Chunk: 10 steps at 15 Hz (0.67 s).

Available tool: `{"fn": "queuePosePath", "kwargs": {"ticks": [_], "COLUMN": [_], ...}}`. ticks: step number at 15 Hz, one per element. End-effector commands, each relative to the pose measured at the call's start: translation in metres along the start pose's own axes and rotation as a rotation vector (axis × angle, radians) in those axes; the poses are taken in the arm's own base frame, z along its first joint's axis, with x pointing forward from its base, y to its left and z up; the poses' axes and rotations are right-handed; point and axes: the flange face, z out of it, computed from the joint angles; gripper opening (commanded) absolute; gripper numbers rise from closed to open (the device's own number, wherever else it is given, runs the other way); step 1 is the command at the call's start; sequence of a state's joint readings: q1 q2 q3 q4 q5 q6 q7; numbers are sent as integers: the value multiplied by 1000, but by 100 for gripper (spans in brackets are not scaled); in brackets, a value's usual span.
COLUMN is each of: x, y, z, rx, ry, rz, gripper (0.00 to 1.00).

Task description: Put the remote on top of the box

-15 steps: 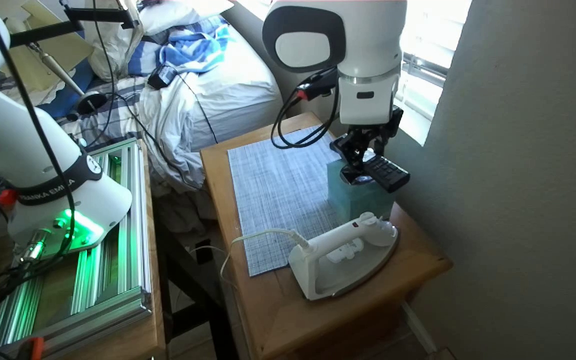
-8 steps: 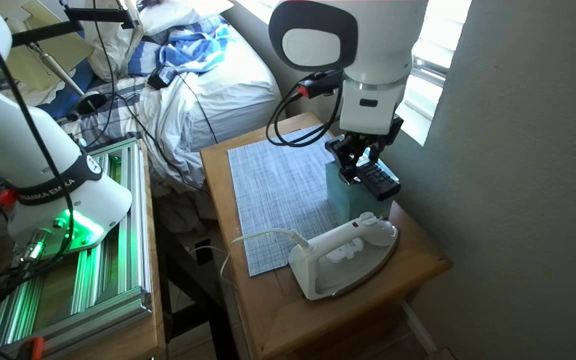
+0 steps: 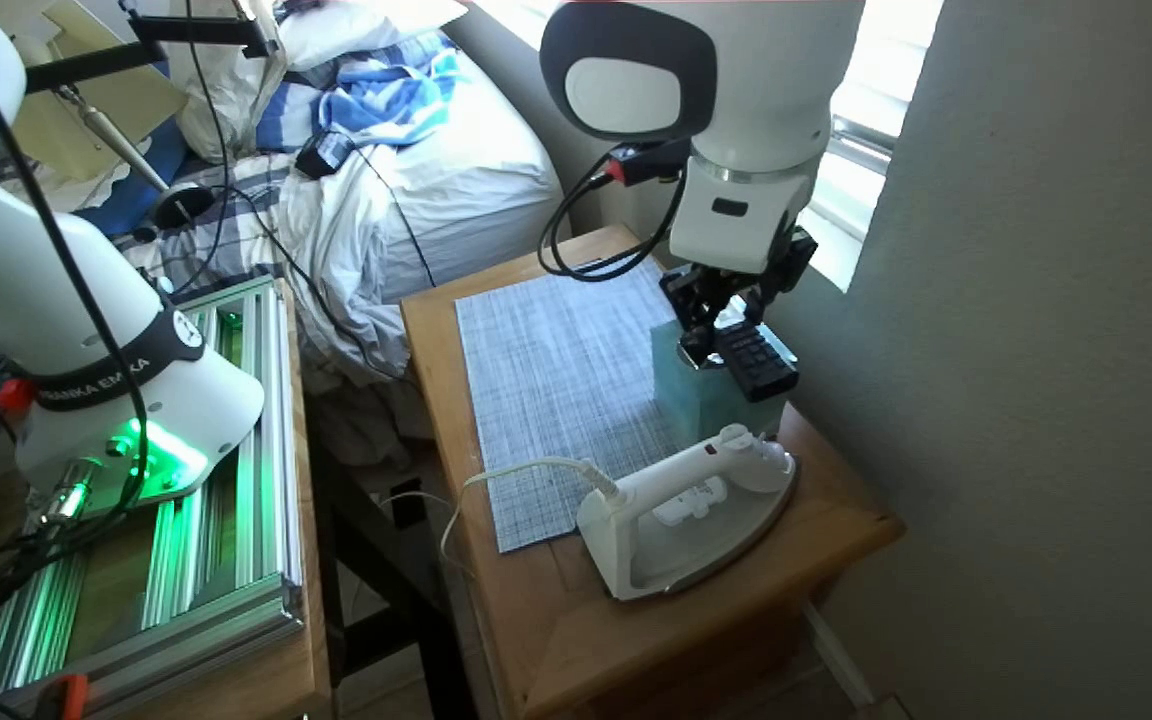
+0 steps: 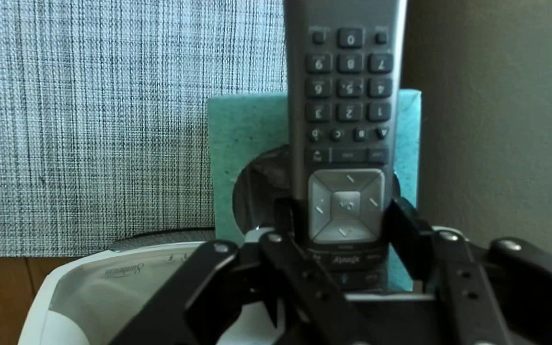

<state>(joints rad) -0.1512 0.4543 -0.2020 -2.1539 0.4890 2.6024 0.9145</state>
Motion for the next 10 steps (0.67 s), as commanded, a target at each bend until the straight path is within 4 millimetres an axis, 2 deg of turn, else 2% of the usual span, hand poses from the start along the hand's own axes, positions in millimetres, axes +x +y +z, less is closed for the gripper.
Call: {"fn": "queuePosePath", "kwargs": {"ticks": [1, 8, 9, 10], "x": [3, 3, 4, 4], "y": [-5, -4, -3, -3], "z": [-7, -3, -3, -2], "rx": [17, -5, -9, -14], "ry": [-12, 8, 10, 16], "rz": [43, 36, 33, 25], "gripper": [28, 28, 68, 79]}}
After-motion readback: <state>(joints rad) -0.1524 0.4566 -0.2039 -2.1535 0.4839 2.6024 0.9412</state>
